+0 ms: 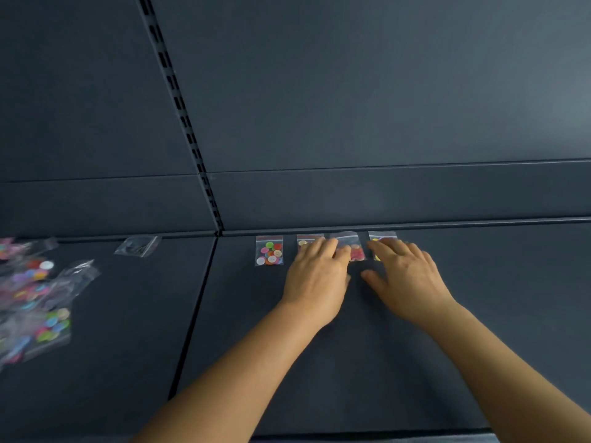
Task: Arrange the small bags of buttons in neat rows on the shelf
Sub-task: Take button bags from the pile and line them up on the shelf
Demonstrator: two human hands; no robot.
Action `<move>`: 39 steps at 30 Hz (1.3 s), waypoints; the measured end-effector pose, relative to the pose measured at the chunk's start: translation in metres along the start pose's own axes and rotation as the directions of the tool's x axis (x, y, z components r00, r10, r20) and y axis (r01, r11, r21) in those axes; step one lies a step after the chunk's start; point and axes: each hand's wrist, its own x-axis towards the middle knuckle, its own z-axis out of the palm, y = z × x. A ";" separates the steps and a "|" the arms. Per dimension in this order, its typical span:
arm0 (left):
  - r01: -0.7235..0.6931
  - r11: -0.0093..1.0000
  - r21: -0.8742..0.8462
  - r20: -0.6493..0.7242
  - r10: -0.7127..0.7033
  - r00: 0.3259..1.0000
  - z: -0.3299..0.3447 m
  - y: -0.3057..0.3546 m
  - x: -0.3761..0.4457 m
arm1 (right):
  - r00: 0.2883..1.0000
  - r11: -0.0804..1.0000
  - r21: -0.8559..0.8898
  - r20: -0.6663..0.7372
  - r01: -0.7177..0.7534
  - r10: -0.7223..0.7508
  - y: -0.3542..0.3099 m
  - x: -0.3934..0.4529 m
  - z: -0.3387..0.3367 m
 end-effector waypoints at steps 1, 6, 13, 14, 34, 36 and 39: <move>0.018 1.000 0.002 -0.016 -0.018 1.000 -0.005 -0.003 -0.007 | 1.000 1.000 0.008 0.008 0.024 -0.024 -0.008 -0.003 -0.002; 0.128 0.992 0.001 -0.073 -0.127 0.989 -0.029 -0.032 -0.057 | 0.987 0.989 0.032 0.064 0.147 -0.149 -0.055 -0.020 -0.004; 0.326 0.945 -0.010 -0.058 -0.326 0.944 -0.060 -0.089 -0.141 | 0.938 0.942 0.089 0.100 0.323 -0.331 -0.141 -0.034 0.008; 0.348 0.937 -0.010 -0.062 -0.348 0.935 -0.064 -0.099 -0.153 | 0.931 0.934 0.102 0.100 0.341 -0.351 -0.154 -0.035 0.012; 0.423 0.905 -0.049 -0.028 -0.425 0.905 -0.125 -0.329 -0.333 | 0.939 0.926 0.196 0.059 0.323 -0.340 -0.442 -0.064 0.076; 0.427 0.903 -0.045 -0.018 -0.428 0.903 -0.127 -0.347 -0.340 | 0.945 0.930 0.208 0.057 0.303 -0.321 -0.458 -0.061 0.079; 0.436 0.898 -0.057 -0.012 -0.437 0.899 -0.128 -0.365 -0.340 | 0.951 0.935 0.214 0.063 0.284 -0.304 -0.472 -0.052 0.083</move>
